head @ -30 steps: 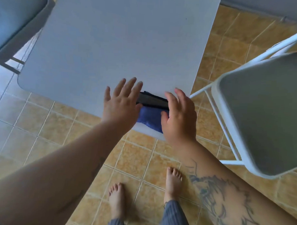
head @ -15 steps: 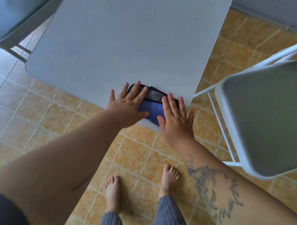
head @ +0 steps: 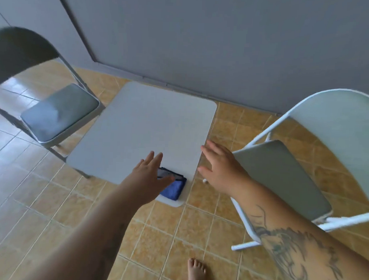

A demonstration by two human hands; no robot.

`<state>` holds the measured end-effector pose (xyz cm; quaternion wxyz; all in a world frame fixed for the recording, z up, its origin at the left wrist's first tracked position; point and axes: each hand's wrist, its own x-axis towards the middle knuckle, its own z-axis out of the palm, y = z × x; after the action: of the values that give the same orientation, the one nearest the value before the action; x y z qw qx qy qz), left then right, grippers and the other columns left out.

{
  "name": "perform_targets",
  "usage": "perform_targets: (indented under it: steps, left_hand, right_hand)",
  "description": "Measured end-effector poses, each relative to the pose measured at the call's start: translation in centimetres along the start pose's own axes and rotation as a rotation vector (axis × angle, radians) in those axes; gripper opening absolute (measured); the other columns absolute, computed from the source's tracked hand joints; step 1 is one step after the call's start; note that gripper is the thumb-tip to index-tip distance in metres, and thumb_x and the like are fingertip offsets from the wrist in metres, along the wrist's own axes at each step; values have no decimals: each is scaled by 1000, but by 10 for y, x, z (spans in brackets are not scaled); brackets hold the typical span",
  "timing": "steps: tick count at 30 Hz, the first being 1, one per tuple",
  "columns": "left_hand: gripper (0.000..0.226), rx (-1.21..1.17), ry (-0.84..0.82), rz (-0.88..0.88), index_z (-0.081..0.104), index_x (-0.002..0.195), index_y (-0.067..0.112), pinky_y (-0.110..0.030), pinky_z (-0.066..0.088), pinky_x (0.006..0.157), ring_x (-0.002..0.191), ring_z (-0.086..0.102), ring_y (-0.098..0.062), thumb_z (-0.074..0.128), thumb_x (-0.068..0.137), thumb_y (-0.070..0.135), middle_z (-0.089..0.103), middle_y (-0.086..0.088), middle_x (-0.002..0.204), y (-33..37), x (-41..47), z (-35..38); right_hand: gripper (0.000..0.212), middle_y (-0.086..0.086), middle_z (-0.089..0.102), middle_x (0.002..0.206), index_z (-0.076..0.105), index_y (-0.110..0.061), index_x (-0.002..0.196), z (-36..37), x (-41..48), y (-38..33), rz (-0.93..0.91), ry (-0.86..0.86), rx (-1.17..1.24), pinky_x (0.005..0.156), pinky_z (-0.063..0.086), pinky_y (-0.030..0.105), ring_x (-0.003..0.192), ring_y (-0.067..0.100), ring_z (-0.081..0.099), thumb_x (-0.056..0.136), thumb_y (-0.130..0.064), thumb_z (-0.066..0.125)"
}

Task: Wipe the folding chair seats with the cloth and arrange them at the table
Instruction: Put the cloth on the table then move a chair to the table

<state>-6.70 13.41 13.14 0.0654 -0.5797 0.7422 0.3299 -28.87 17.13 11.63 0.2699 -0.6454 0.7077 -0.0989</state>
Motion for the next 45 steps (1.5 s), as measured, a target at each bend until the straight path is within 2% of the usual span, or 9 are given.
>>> perform_targets:
  steps: [8, 14, 20, 23, 28, 32, 34, 37, 45]
  left_hand:
    - [55, -81, 74, 102, 17, 154, 24, -32, 23, 114, 146, 25, -19, 34, 102, 27, 15, 6, 162, 144, -60, 5]
    - [53, -144, 162, 110, 21, 152, 25, -36, 31, 110, 141, 34, -23, 34, 101, 32, 30, 1, 157, 259, -35, 50]
    - [47, -407, 213, -72, 31, 148, 25, -30, 42, 90, 122, 54, -23, 37, 101, 31, 45, -4, 148, 429, 13, 119]
    - [46, -471, 160, -90, 38, 143, 22, -31, 37, 101, 131, 46, -24, 42, 99, 35, 45, -3, 147, 508, 42, 158]
    - [62, -592, 46, -183, 22, 152, 22, -39, 39, 108, 135, 44, -26, 42, 97, 45, 33, -3, 156, 595, 91, 214]
    - [46, -841, -33, -255, 41, 135, 27, -38, 46, 95, 110, 55, -24, 53, 94, 44, 52, 2, 130, 638, 115, 250]
    - [62, -854, -3, -221, 33, 140, 23, -35, 37, 104, 132, 40, -26, 62, 89, 44, 41, 2, 142, 652, 124, 266]
    - [109, -665, 17, -201, -15, 152, 16, -37, 7, 121, 150, -9, -23, 68, 84, 32, -14, 0, 162, 662, 128, 284]
    - [111, -460, 45, -170, -19, 151, 30, -37, 40, 105, 145, 27, -25, 64, 77, 25, -12, 7, 163, 621, 114, 280]
  right_hand:
    - [58, -12, 14, 162, 32, -31, 150, -138, -86, 61, 29, 78, -80, 119, 19, 40, 148, 15, 12, 95, -38, 52]
    - [56, -13, 17, 162, 35, -35, 149, -224, -69, 173, -77, 86, -225, 116, 22, 34, 146, 14, 19, 95, -36, 52]
    - [54, -9, 19, 162, 38, -33, 147, -290, -22, 298, -254, -130, -359, 117, 26, 40, 146, 18, 22, 95, -35, 52]
    - [51, -9, 27, 159, 42, -35, 144, -317, -9, 355, -302, -211, -440, 116, 28, 42, 144, 19, 28, 94, -34, 52]
    - [47, -10, 45, 148, 46, -33, 140, -341, 19, 426, -348, -244, -553, 105, 41, 44, 135, 22, 40, 93, -32, 51]
    - [50, -4, 37, 155, 42, -26, 145, -327, 43, 464, -441, -403, -636, 118, 22, 40, 147, 24, 20, 96, -26, 50]
    - [47, 0, 35, 156, 44, -22, 144, -315, 53, 473, -498, -420, -664, 121, 11, 37, 150, 27, 8, 98, -26, 47]
    - [41, 1, 37, 155, 51, -21, 140, -304, 63, 481, -552, -398, -667, 121, 11, 45, 150, 31, 2, 100, -27, 43]
    - [39, -12, 36, 154, 59, -33, 128, -301, 56, 466, -540, -346, -572, 118, 10, 52, 150, 14, 4, 101, -41, 33]
